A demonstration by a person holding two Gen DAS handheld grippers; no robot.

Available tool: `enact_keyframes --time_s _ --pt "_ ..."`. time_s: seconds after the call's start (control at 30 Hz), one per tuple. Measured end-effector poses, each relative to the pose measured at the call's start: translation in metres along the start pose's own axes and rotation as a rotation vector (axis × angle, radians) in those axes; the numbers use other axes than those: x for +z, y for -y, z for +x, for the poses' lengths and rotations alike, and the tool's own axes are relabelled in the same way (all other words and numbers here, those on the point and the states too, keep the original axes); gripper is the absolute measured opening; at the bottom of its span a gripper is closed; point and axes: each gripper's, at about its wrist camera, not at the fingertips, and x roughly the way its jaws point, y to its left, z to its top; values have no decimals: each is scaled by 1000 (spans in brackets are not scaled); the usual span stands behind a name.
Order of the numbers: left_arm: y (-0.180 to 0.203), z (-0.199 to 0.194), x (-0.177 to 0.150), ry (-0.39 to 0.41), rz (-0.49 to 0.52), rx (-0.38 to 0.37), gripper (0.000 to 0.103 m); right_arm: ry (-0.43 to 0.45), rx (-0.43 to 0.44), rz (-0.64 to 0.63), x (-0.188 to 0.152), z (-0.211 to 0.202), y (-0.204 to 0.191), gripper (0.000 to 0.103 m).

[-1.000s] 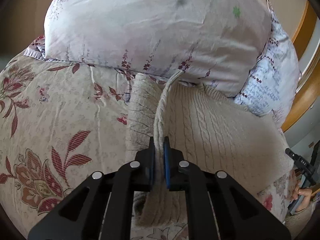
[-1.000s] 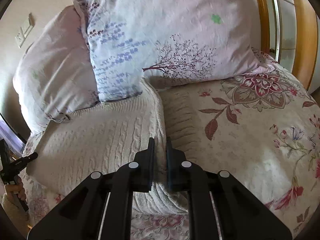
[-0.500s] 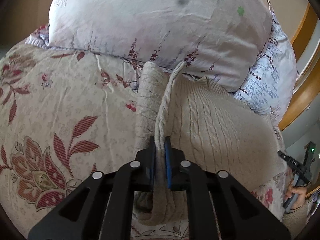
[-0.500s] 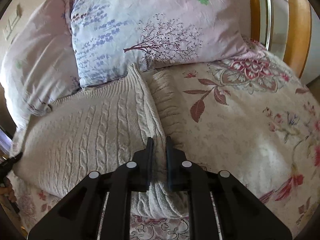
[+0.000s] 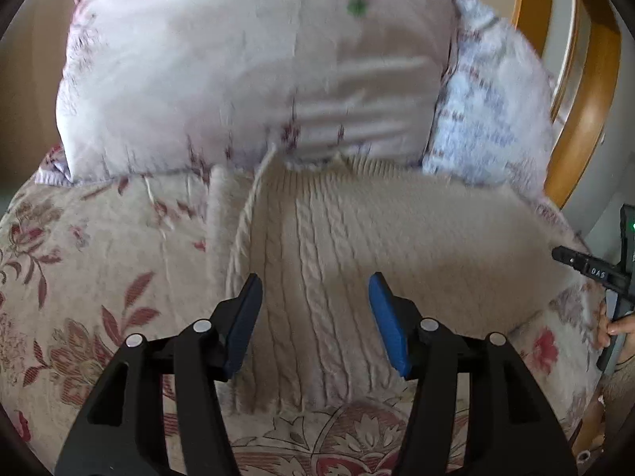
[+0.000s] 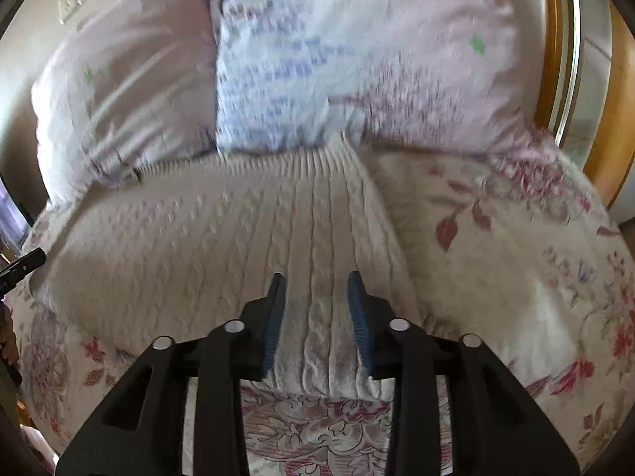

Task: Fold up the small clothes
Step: 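Open both grippers and lift them away from the sweater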

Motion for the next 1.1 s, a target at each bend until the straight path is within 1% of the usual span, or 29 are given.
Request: enact_keyframes --time_s 0.03,0.1,0.17,0.23,0.27,0.3,0.33,0.37,0.4,0.47,0.5,0.6,0.67,0.73,0.83,1.1 --pt "-1 5 -2 -18 -2 5 56 -33 -4 1 -4 8 1 40" --pt "-4 14 -7 -49 -7 14 56 -24 -12 -15 -9 9 -1 42" --pt "-6 15 -6 -52 -15 2 58 -32 -20 -37 -11 10 -4 48" --pt "-7 15 -5 -61 -29 -18 61 -43 -28 -61 -11 12 -9 51" --pt "-9 14 -4 -66 -45 -35 61 -48 -29 -66 -10 12 -10 55" --pt "-15 11 -2 -69 -85 -70 61 -53 -15 -65 -8 12 -10 60" --pt "-24 8 2 -65 -134 -108 61 -57 19 -48 -6 10 -10 69" --pt "-31 5 3 -60 -173 -132 61 -55 44 -29 -5 9 -9 73" --pt "-41 3 6 -51 -224 -152 61 -52 55 -14 -4 8 -9 73" --pt "-56 2 13 -40 -282 -134 62 -42 74 -2 0 6 -11 73" --pt "-60 4 15 -42 -294 -128 62 -36 86 2 1 6 -12 73" --pt "-75 15 19 -70 -360 -130 62 -32 93 -3 3 6 -19 73" --pt "-84 20 19 -91 -407 -141 61 -30 99 -11 4 8 -23 76" --pt "-90 27 18 -108 -449 -166 61 -29 101 -14 2 8 -25 77" --pt "-96 35 16 -127 -488 -195 61 -27 105 -11 2 9 -24 77" --pt "-100 46 18 -103 -547 -260 59 -23 119 4 2 9 -22 79"
